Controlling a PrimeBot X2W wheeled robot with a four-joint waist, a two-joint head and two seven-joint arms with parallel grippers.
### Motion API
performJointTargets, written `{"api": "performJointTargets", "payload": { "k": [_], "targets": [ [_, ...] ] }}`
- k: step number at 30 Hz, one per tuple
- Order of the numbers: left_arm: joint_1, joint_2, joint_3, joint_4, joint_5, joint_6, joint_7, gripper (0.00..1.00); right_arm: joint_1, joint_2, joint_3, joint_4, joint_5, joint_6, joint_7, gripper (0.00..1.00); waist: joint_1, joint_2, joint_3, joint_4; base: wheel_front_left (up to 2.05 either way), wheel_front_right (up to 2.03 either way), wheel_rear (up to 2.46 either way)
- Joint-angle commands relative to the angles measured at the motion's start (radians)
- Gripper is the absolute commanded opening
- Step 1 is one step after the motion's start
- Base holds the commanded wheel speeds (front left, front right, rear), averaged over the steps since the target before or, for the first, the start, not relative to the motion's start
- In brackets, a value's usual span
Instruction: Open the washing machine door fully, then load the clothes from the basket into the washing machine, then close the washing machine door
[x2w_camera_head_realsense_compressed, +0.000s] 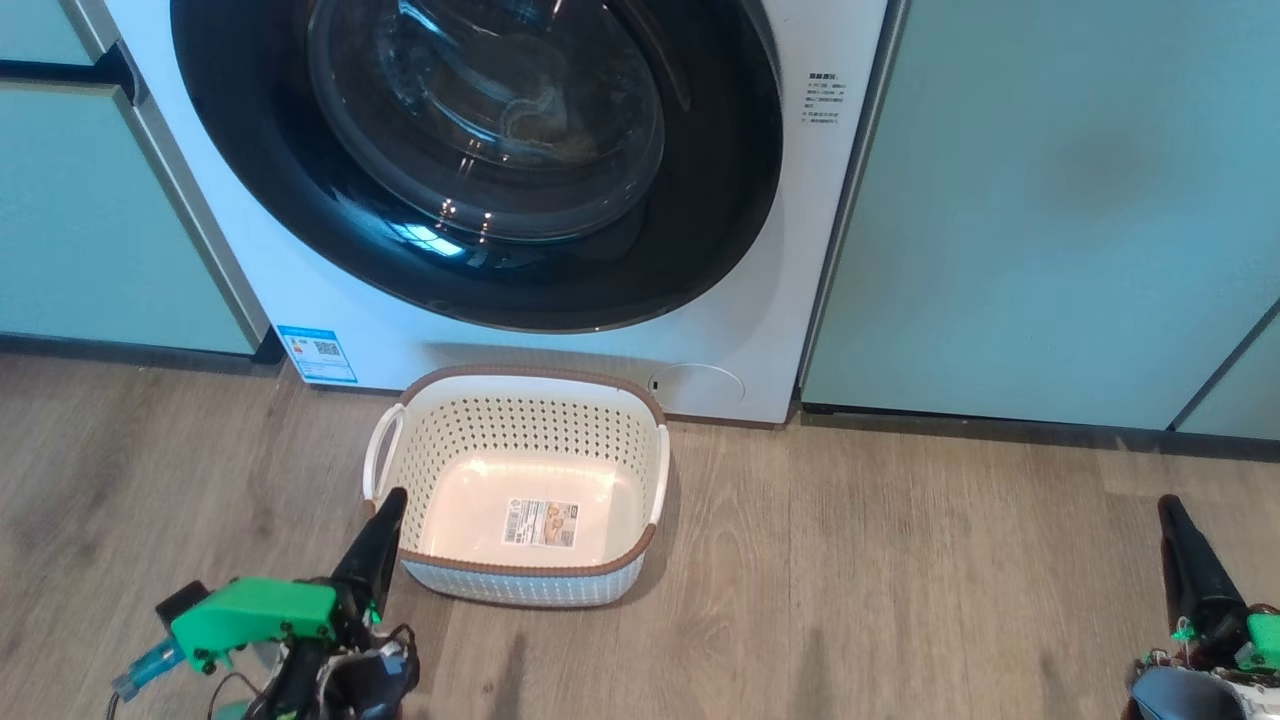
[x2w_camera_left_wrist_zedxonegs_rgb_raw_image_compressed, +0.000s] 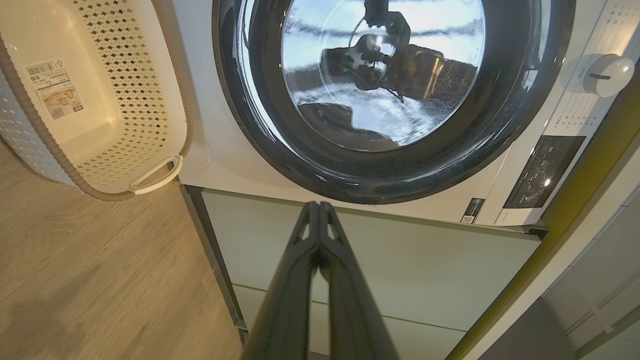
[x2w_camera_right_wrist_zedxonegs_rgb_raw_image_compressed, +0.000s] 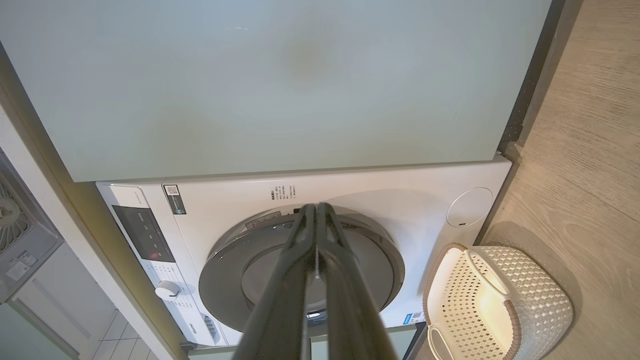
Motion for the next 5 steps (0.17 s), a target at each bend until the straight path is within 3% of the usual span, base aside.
{"api": "performJointTargets", "payload": {
  "k": [1,5],
  "targets": [
    [-0.055,0.006,0.042,-0.027,0.014,-0.009,0.004,0.00,-0.055,-0.005,0.016,-0.032,-0.006,-0.003,0.007,0.00,0.0000,0.0000,0.000,0.000,0.00,0.00,0.00],
    [-0.055,0.006,0.042,-0.027,0.014,-0.009,0.004,0.00,-0.055,-0.005,0.016,-0.032,-0.006,-0.003,0.007,0.00,0.0000,0.0000,0.000,0.000,0.00,0.00,0.00]
  ]
}}
